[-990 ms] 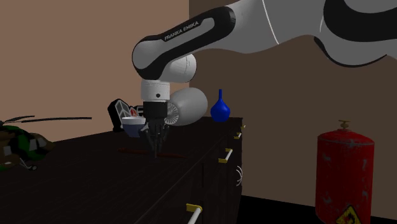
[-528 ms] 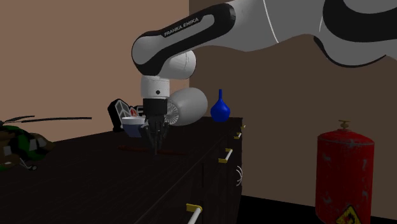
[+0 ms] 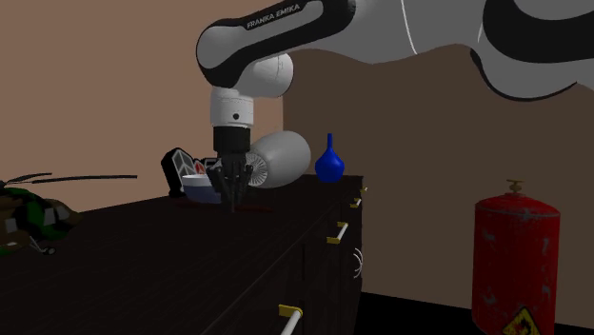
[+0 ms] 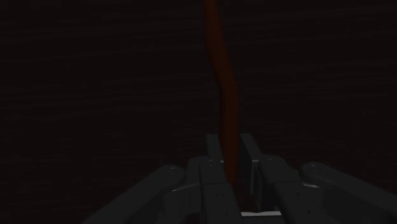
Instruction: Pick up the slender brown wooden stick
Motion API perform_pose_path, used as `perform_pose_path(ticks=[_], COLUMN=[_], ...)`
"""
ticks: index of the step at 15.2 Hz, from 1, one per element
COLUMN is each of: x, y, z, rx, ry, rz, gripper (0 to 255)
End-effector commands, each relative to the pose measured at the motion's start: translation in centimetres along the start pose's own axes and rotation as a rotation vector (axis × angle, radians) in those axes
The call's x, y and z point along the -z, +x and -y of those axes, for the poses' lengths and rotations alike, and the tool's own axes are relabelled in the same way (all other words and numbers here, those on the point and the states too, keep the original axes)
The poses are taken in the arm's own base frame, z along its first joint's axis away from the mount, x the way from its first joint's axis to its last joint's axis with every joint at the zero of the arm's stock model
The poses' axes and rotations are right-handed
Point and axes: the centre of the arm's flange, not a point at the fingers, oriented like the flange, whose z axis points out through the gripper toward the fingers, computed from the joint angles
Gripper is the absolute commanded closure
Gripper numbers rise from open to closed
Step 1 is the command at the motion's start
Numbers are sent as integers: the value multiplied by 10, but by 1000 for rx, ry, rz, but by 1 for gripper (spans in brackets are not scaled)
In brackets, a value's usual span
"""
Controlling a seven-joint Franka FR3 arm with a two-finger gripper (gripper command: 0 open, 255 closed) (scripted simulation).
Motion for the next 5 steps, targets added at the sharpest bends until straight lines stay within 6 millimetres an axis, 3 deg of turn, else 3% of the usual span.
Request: perform_pose_path(ticks=[1,5], x=[12,23], y=[1,1], z=[-1,0], rx=[0,0], ry=[0,0], rz=[0,0], gripper=[255,255])
